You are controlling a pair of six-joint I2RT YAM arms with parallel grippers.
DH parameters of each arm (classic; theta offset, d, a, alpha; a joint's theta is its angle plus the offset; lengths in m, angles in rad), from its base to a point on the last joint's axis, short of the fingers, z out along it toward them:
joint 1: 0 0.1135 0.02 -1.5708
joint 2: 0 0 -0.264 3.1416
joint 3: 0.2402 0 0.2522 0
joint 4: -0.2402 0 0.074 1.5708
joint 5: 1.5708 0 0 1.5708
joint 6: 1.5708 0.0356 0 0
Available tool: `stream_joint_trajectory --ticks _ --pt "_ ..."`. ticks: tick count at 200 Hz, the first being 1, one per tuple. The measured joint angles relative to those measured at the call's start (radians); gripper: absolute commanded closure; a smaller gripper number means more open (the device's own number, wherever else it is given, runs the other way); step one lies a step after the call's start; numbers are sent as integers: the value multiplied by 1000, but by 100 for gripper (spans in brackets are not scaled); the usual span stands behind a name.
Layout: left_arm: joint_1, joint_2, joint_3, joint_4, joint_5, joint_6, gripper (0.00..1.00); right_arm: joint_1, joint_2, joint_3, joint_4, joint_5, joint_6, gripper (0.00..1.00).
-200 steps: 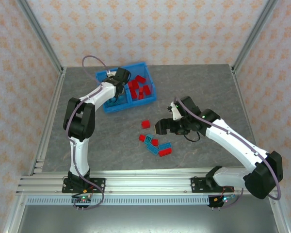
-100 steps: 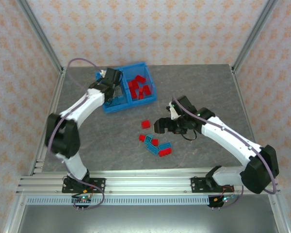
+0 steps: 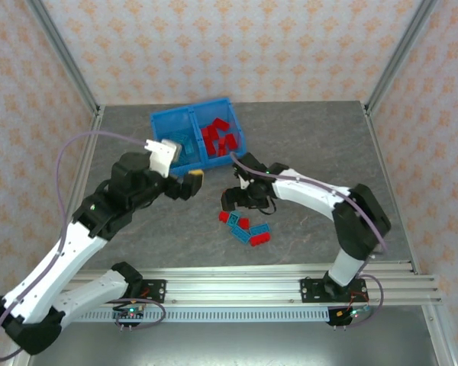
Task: Sort the legos into containers by color
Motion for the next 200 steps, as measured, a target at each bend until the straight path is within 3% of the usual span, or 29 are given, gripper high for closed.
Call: stream_joint_trajectory --ticks 34,77,101,128,200 --pt "0 -166 -211 -10 154 251 0 6 148 107 39 95 4 10" --pt "0 -217 -353 -53 365 526 0 8 304 232 39 175 -6 25" --pt "0 -195 -383 -53 420 595 0 10 332 264 15 195 -13 41" --pt "0 -172 -399 -51 449 636 0 12 349 281 13 204 -13 52" --pt "0 -187 -439 -37 549 752 0 13 328 274 17 201 -4 60"
